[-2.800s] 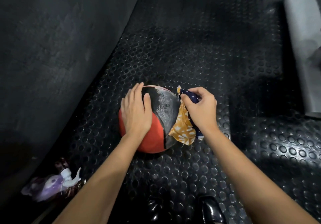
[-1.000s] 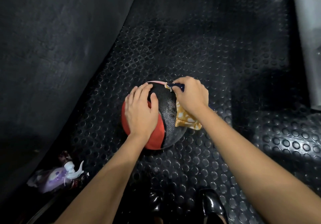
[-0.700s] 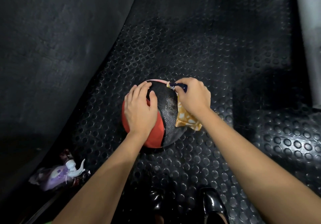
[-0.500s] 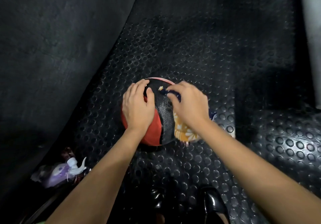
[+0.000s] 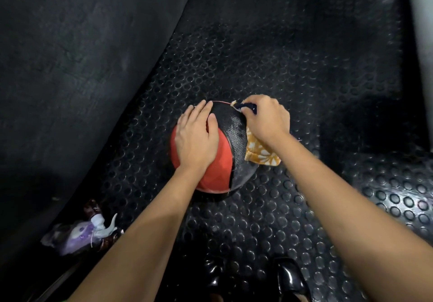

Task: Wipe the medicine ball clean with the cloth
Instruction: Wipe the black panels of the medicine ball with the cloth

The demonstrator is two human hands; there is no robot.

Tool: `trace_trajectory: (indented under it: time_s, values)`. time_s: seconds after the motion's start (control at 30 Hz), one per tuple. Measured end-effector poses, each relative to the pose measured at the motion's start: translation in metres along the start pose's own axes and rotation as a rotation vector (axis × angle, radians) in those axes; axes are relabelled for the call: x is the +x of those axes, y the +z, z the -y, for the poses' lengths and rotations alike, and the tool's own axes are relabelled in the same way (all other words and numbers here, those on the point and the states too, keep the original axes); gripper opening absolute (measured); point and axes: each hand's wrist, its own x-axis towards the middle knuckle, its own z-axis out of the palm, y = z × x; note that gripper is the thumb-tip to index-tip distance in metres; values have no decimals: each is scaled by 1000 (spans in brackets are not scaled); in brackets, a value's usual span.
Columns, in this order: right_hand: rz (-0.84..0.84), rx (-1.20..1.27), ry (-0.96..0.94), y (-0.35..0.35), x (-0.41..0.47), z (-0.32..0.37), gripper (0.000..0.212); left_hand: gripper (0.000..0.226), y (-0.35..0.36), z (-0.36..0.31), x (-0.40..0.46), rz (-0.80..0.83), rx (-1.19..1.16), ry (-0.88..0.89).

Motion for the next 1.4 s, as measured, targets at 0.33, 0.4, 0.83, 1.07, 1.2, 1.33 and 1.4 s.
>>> trace_trajectory:
  time_s: [0.33, 0.4, 0.83, 1.07, 1.2, 1.33, 1.4]
  values:
    - [-104, -47, -121, 4, -22, 14, 21, 46, 3, -2, 1, -9, 31, -51]
    - [-116, -72, -261, 9, -41, 20, 22, 47, 2, -1, 3, -4, 44, -54]
    - [-135, -49, -155, 3, -29, 0, 23, 48, 6, -9, 0, 7, 61, -28]
    - [-185, -98, -340, 10, -61, 7, 19, 40, 6, -10, 5, 3, 76, -67]
    - [-166, -88, -145, 5, -28, 1, 25, 41, 6, -13, 2, -9, 61, -97]
    - [-197, -101, -300, 14, -61, 11, 16, 41, 5, -12, 5, -17, 68, -111]
    - [-211, -129, -358, 14, -61, 6, 15, 40, 2, -9, 7, -5, 47, -113]
